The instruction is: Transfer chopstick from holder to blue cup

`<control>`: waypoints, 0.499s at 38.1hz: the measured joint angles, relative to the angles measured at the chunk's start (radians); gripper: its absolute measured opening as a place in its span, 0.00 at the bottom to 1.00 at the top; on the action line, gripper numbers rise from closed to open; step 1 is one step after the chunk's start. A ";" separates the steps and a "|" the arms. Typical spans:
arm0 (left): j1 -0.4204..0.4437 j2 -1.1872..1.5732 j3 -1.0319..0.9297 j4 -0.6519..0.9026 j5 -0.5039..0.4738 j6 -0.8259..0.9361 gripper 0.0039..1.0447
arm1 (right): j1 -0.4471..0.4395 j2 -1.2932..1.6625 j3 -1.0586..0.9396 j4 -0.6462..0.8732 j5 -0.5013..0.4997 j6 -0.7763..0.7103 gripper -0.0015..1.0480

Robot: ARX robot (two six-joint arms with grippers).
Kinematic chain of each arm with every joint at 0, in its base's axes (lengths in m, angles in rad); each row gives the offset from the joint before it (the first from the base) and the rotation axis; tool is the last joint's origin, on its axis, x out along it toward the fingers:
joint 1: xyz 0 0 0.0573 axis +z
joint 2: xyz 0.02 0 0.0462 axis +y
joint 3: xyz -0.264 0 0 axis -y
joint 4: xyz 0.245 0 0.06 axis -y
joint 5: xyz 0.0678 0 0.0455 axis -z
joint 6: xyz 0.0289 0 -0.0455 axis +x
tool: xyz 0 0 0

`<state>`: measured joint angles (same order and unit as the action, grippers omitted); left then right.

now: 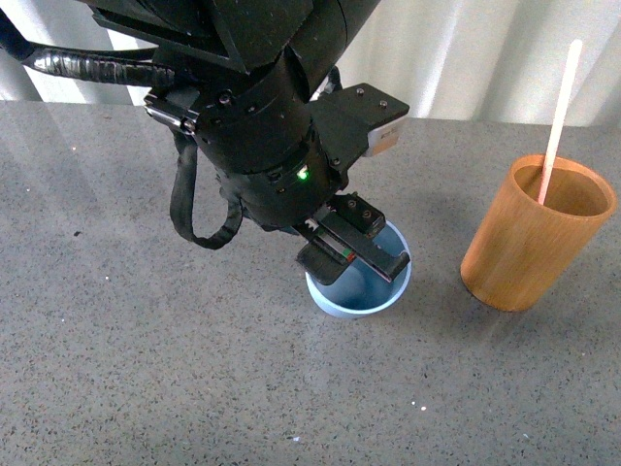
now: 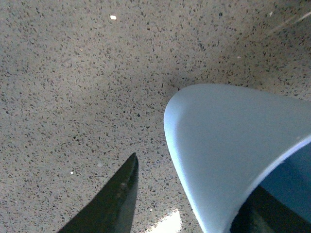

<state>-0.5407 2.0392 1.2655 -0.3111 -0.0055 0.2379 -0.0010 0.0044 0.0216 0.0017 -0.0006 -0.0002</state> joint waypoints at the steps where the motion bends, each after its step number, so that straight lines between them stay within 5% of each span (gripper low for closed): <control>1: 0.001 -0.002 0.000 0.000 0.001 0.000 0.47 | 0.000 0.000 0.000 0.000 0.000 0.000 0.90; 14: 0.060 -0.075 -0.036 0.024 0.004 -0.005 0.94 | 0.000 0.000 0.000 0.000 0.000 0.000 0.90; 19: 0.079 -0.084 -0.053 0.031 0.003 -0.006 0.93 | 0.000 0.000 0.000 0.000 0.000 0.000 0.90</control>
<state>-0.4618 1.9556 1.2129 -0.2802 -0.0025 0.2314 -0.0010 0.0044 0.0216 0.0017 -0.0010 0.0002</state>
